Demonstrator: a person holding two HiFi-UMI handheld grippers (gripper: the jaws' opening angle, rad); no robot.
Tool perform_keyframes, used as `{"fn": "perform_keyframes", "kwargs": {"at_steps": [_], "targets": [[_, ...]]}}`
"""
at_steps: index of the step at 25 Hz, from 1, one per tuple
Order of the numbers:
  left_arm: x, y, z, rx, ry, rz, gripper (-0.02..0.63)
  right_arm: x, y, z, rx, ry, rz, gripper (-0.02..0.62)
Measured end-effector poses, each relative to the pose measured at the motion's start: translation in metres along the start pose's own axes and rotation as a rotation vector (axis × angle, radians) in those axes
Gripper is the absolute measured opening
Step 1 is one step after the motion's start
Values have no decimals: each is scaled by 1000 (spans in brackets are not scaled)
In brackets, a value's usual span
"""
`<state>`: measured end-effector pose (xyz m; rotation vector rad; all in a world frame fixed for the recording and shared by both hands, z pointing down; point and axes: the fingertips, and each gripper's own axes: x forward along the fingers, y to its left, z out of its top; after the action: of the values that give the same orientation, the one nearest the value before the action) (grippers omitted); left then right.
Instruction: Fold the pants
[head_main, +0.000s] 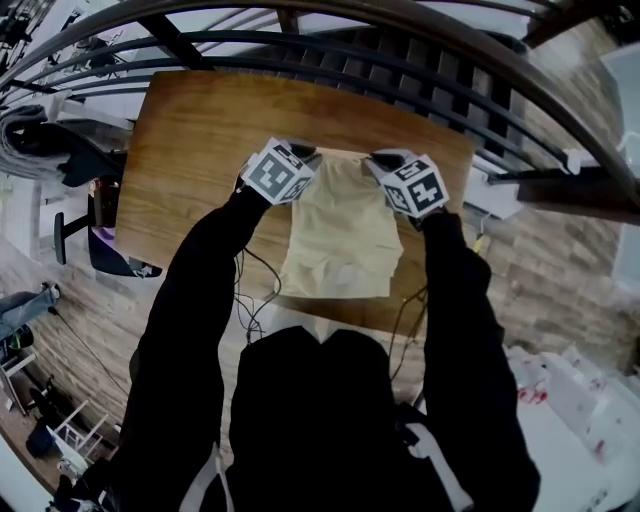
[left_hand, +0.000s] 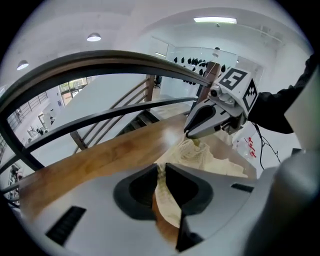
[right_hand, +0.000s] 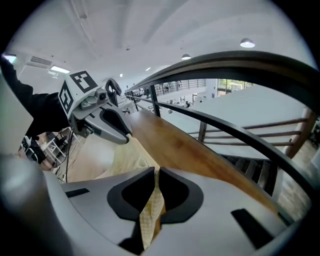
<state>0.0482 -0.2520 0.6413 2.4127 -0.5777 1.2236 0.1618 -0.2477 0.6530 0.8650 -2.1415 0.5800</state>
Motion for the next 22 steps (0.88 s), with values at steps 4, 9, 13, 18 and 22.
{"fn": "perform_keyframes", "kwargs": {"at_steps": [4,9,13,18,22], "targets": [[-17,-15,-2,36,9,-1,52,-18,20,0,-39,14,23,29],[-39,-42,-6,95,27,-18,52,-41,40,-4,-90,34,20,29],[-62,-62,-12,139,39,-28,52,-62,60,-6,-135,45,36,29],[-84,-94,-27,190,48,-42,52,-88,96,-16,-178,65,77,29],[-98,-119,-34,207,23,-26,52,-100,124,-30,-216,83,94,29]]}}
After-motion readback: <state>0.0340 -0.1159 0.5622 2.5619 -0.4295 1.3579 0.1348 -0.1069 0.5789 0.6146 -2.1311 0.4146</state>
